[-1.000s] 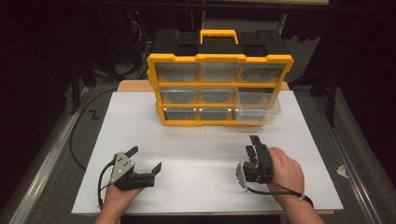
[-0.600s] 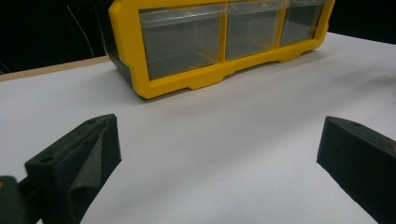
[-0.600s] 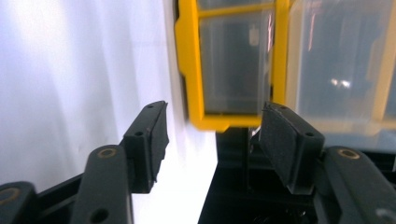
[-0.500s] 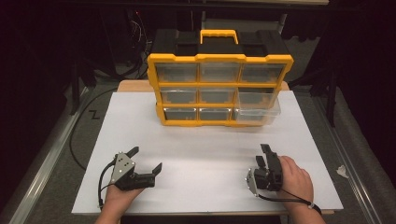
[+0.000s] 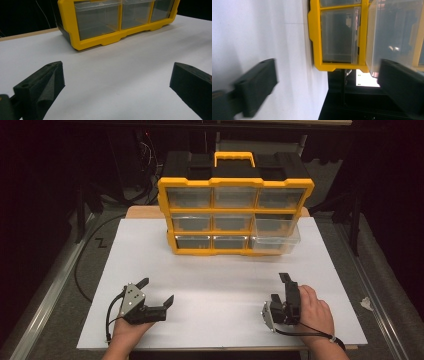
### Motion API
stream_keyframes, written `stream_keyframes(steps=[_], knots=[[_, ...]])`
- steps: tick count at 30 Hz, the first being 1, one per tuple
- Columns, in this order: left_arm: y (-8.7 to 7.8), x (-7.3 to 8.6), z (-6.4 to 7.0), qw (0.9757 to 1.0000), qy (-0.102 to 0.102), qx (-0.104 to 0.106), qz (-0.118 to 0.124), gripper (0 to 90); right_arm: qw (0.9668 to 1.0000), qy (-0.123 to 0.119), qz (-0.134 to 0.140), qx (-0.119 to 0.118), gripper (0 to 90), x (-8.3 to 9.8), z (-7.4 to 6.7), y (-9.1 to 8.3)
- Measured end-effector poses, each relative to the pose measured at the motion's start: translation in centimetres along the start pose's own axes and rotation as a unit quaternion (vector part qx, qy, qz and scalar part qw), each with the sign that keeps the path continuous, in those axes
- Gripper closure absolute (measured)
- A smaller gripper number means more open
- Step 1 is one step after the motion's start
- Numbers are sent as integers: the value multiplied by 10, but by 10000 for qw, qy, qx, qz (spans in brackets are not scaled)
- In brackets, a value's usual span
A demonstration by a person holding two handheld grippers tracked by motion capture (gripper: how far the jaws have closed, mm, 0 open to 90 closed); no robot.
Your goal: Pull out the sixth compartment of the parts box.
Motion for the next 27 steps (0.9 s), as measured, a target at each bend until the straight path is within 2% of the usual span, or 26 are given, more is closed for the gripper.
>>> stream_keyframes(steps=[2,5,9,14,15,18,19,21,23,24,25,27], knots=[[0,0,0,10000,10,2,4,4,10000,60,-49,19,9,0,-1,0],[-1,0,0,10000,7,-7,16,4,9999,67,31,74,10,-1,1,0],[-1,-1,0,10000,6,-5,24,4,9997,213,40,67,9,-1,1,0],[-1,-1,-1,10000,15,0,36,4,9977,675,-51,2,10,4,2,2],[-1,-1,-1,10000,20,2,38,4,9964,842,-83,-29,10,6,3,2],[0,-1,-1,10000,21,4,39,4,9913,1300,-136,-148,10,10,4,2],[0,-1,-1,10000,10,-2,43,4,9905,1353,-146,-175,10,10,4,2],[0,-2,-1,10000,9,-2,44,4,9847,1710,-204,-266,10,13,3,3],[0,-2,-1,10000,3,-3,43,4,9818,1858,-213,-338,10,15,4,3],[0,-2,-1,10000,-7,-7,48,4,9773,2066,-245,-408,10,17,4,4],[0,-1,-2,10000,-6,-12,41,4,9743,2194,-256,-438,10,18,5,4],[0,-1,-2,10000,-16,-15,32,4,9622,2648,-277,-571,10,20,4,5]])
Point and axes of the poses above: each handheld gripper's, and its own axes: y roughly forward along the jaws, x roughly out of its underside, z roughly to its right, the point moved 5 cm from there along y, roughly forward along the jaws, and after that the axes turned 14 degrees about y, right-handed, at the moved point
